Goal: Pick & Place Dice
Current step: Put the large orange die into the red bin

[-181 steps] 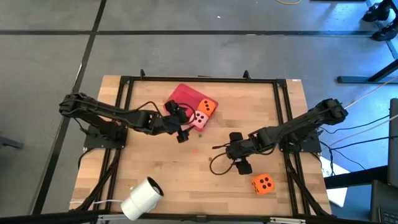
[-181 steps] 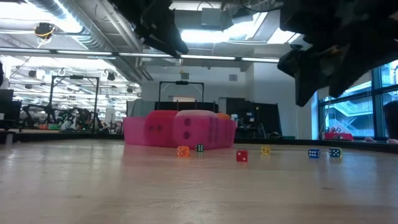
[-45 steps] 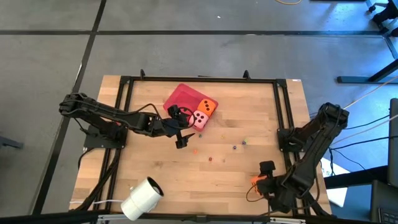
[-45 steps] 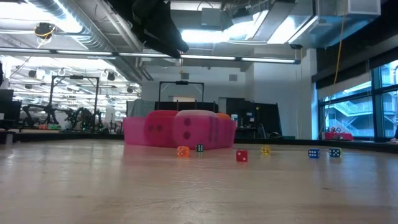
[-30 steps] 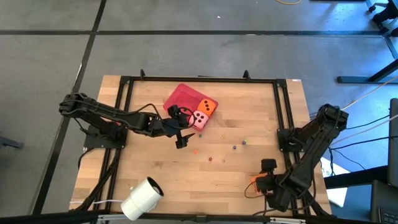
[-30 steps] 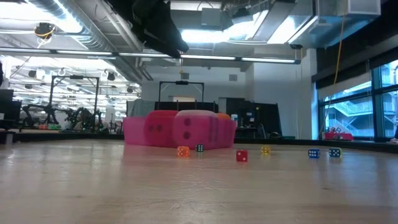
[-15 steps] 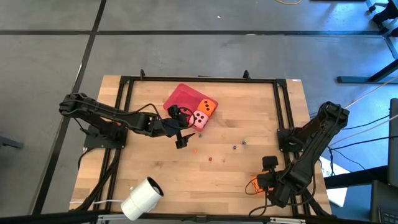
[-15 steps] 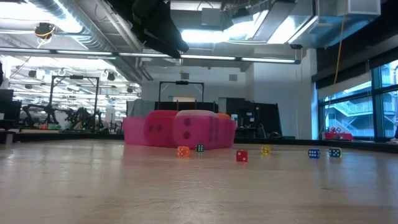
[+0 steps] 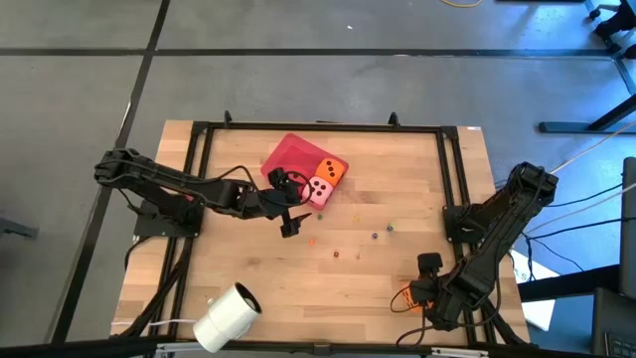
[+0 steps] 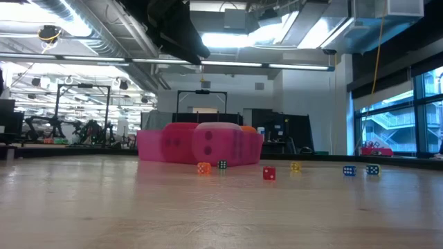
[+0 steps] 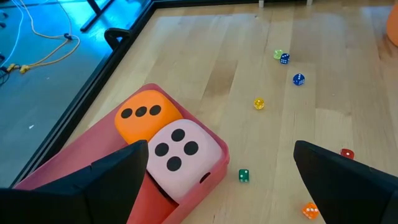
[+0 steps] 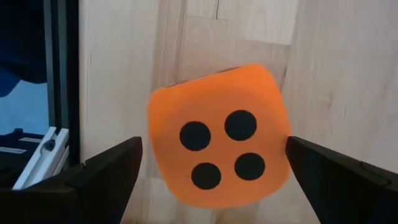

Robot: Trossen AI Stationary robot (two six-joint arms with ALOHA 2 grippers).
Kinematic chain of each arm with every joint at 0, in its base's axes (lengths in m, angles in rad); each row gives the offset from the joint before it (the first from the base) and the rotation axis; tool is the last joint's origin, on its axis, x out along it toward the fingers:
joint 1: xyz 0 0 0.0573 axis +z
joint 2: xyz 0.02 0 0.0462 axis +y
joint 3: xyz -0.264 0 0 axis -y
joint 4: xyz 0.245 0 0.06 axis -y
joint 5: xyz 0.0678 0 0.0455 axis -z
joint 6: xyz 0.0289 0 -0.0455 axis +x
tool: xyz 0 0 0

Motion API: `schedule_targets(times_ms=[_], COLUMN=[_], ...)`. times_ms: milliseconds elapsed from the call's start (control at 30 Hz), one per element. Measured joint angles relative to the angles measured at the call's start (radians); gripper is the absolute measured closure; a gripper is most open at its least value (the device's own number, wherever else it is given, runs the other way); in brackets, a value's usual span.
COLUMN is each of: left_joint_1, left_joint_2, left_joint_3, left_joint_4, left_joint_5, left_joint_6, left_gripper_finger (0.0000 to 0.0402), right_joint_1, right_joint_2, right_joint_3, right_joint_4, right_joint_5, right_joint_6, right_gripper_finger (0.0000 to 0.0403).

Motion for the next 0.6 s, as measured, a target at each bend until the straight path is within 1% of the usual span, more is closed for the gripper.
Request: schedule_targets(times_ms=[300,600], left_joint_1=[0.0,0.0], left_joint_2=[0.0,0.0], left_joint_3=[0.0,0.0], left_joint_4=[0.0,0.0], left_joint_5=[0.0,0.0], left_joint_6=[0.0,0.0], left_gripper_finger=[0.0002,0.0002], right_joint_1=[0.0,0.0], right_joint_2=[0.0,-0.004], right_joint_3=[-0.001,-0.047], right_joint_4=[0.003,0.048], right_joint_5=[0.015,0.031], right_joint_6=[0.0,0.008], right_gripper_finger=[0.0005,0.0005])
